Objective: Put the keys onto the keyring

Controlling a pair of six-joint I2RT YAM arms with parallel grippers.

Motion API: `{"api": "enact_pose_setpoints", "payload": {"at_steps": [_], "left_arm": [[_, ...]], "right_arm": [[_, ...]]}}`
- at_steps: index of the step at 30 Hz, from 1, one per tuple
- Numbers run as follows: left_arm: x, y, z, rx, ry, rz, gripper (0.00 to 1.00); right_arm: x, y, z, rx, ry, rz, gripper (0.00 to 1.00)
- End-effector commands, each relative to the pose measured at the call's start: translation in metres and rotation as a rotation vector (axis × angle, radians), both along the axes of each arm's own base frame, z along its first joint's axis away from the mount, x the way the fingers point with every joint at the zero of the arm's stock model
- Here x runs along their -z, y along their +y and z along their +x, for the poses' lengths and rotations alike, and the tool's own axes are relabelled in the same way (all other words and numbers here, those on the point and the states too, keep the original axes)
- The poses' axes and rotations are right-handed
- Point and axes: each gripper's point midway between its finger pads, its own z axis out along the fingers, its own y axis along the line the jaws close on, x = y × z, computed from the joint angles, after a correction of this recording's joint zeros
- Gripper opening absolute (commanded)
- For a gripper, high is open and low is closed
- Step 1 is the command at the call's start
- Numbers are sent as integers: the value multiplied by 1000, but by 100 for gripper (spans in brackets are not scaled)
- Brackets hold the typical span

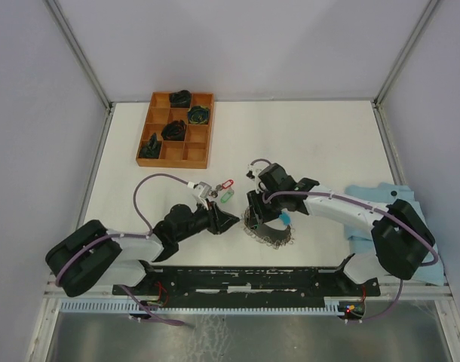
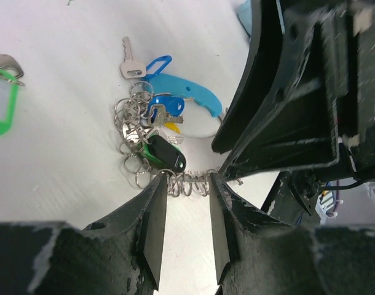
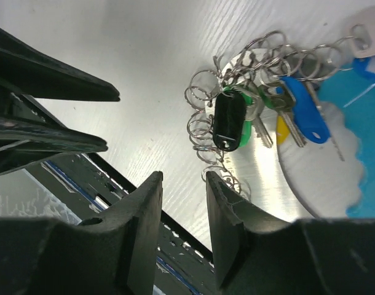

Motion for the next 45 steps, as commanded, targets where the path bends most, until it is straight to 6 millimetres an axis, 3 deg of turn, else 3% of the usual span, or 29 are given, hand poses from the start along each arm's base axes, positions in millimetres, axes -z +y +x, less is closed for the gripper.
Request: {"api": "enact_pose_setpoints", "payload": {"at_steps": [1, 8, 25, 36, 41, 45], "left_arm": [[16, 19, -1, -63, 60, 105, 41], [27, 31, -9, -81, 95, 124, 42], [32, 21, -11, -20, 81, 148, 43], [23, 11, -12, 35, 3, 159, 43], [19, 3, -7, 49, -30, 172, 43], [15, -8, -5, 69, -33, 174, 41]], "right_arm": [[0, 17, 1, -44, -32, -46, 43], [22, 28, 6, 61, 0, -91, 42], [58, 36, 17, 176, 50, -140, 36], [39, 40, 23, 121, -18, -107, 21], [20, 37, 21, 53, -62, -99, 32], [1, 20, 21, 25, -131, -126, 37]]}}
